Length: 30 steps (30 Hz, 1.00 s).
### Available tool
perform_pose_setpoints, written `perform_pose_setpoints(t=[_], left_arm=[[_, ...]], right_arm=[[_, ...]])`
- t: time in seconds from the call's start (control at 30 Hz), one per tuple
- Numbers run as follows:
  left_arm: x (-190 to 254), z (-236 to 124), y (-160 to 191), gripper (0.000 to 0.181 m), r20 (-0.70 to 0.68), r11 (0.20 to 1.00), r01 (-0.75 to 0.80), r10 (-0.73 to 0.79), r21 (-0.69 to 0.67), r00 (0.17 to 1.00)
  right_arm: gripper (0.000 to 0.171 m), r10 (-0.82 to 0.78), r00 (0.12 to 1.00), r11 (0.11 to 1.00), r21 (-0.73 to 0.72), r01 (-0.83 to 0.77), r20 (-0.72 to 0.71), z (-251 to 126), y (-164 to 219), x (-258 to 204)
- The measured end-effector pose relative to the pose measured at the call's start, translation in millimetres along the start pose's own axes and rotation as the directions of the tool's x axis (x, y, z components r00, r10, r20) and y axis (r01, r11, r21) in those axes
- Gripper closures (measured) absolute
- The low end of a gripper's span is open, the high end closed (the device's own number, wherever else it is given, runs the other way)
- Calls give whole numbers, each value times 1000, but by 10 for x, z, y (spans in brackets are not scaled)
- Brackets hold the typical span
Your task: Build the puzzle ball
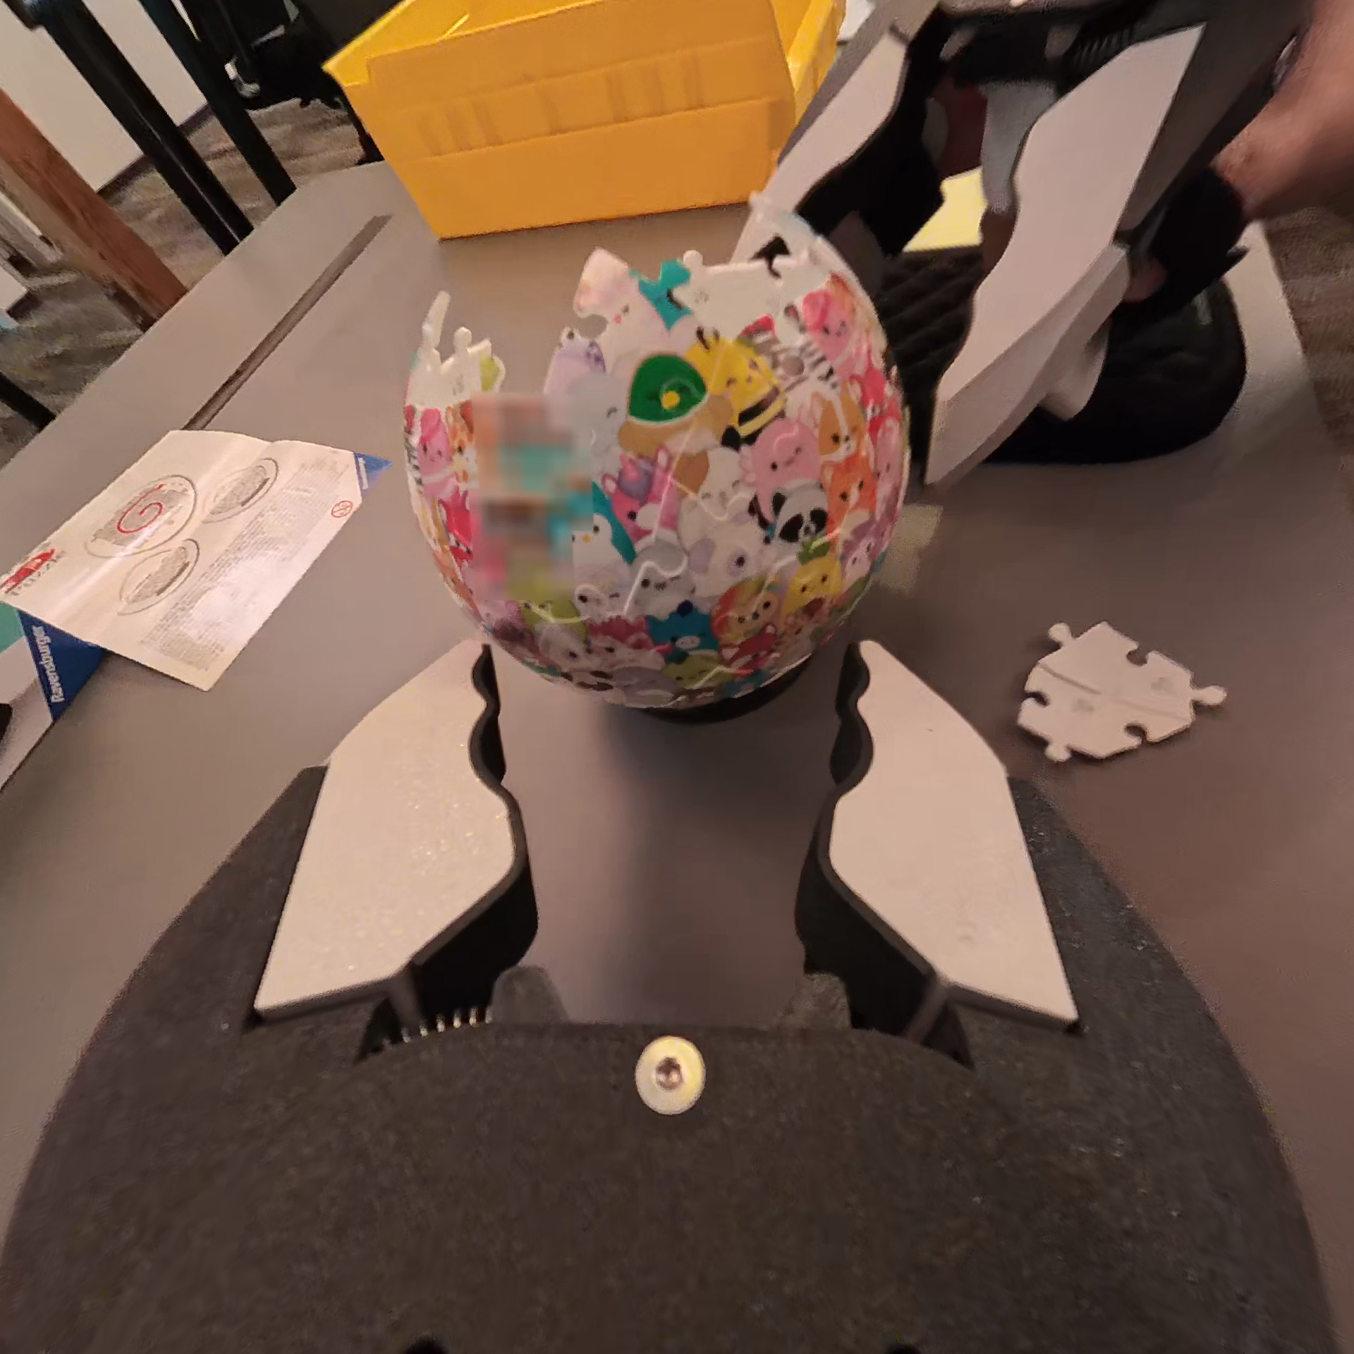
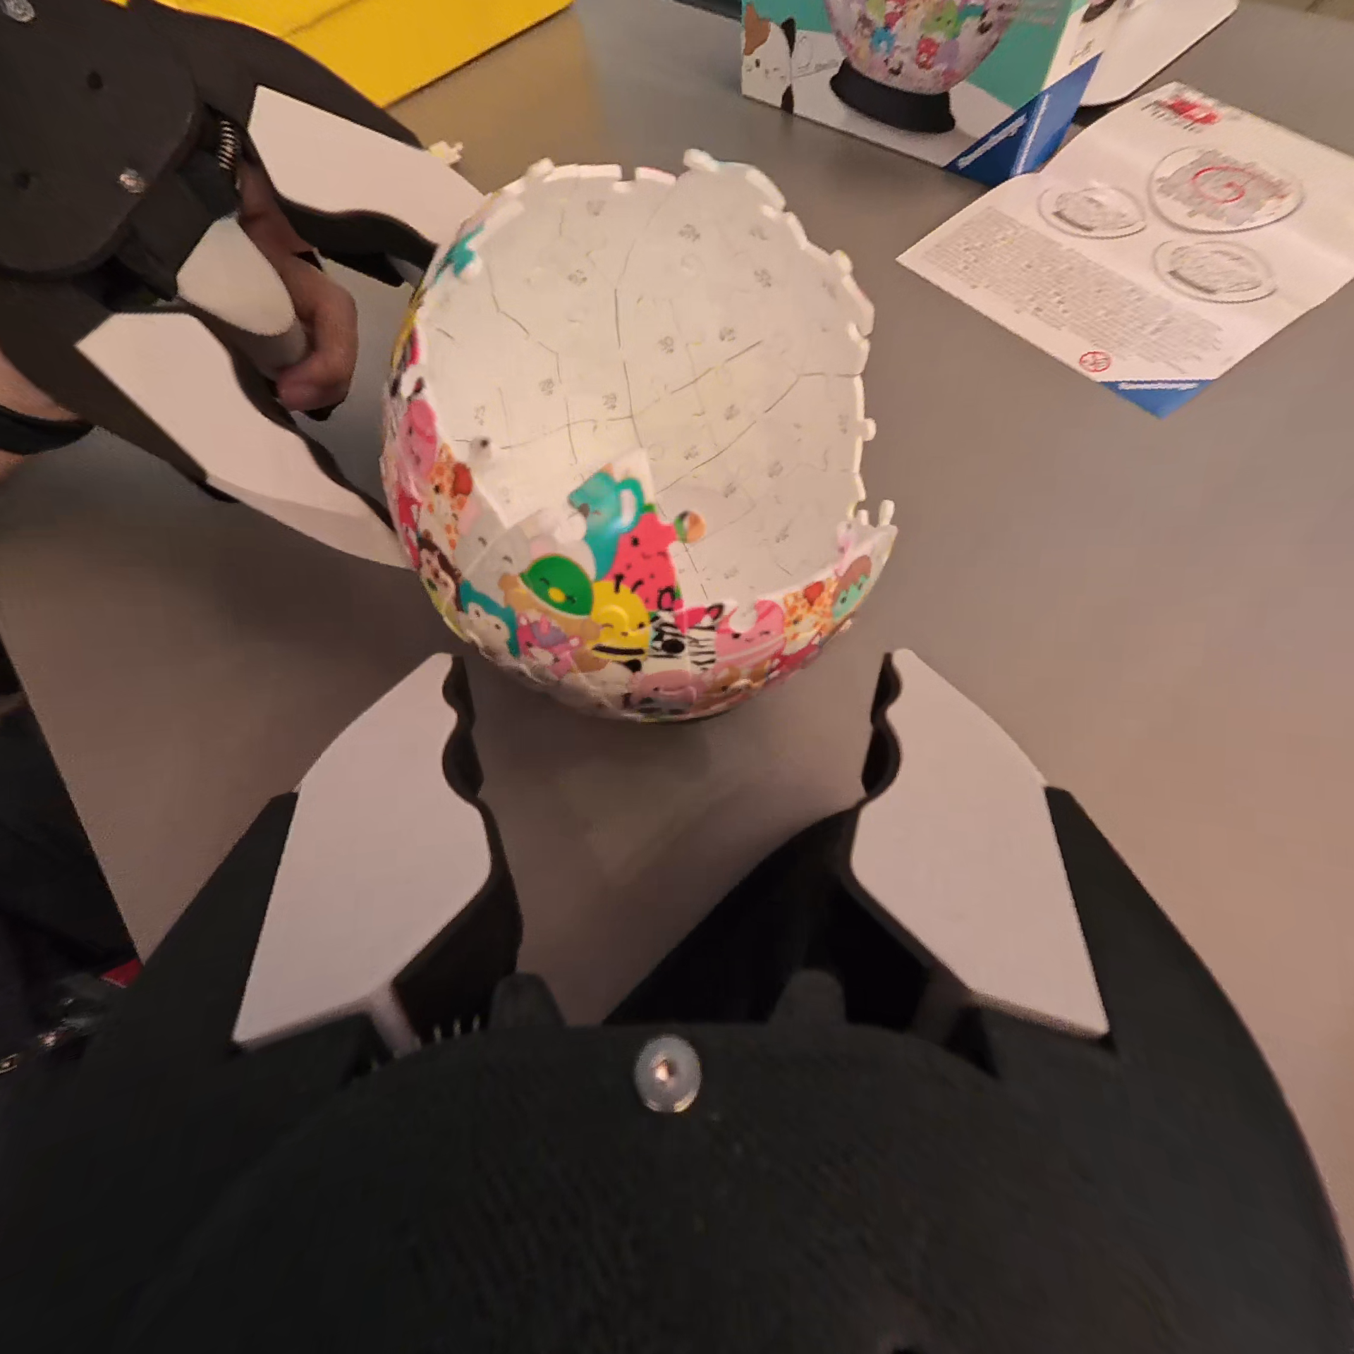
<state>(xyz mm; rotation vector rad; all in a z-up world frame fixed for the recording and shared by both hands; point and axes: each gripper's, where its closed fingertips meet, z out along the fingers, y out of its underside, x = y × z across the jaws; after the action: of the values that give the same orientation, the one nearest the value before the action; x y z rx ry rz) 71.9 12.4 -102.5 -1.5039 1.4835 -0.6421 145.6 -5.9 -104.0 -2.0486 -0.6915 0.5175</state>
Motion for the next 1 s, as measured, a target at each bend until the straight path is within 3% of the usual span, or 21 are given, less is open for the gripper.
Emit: perform_pose_setpoints(t=[0.17, 0.37, 0.83, 1.0], left_arm=[[-33, 78, 38, 88, -64, 999, -23, 25, 25, 998], [-55, 134, 55, 89, -49, 996, -89, 90, 27, 995], [-26, 56, -23, 90, -82, 1000, -15, 14, -8, 997], [-23, 40, -21, 91, -76, 1000, -19, 19, 7, 997]], right_arm=[[67, -47, 999, 998, -28, 47, -11, 20, 69, -95], [68, -43, 999, 999, -28, 42, -18, 76, 71, -96], [67, 232, 971, 972, -38, -230, 60, 108, 2, -131], [67, 214, 974, 976, -56, -211, 67, 112, 15, -140]])
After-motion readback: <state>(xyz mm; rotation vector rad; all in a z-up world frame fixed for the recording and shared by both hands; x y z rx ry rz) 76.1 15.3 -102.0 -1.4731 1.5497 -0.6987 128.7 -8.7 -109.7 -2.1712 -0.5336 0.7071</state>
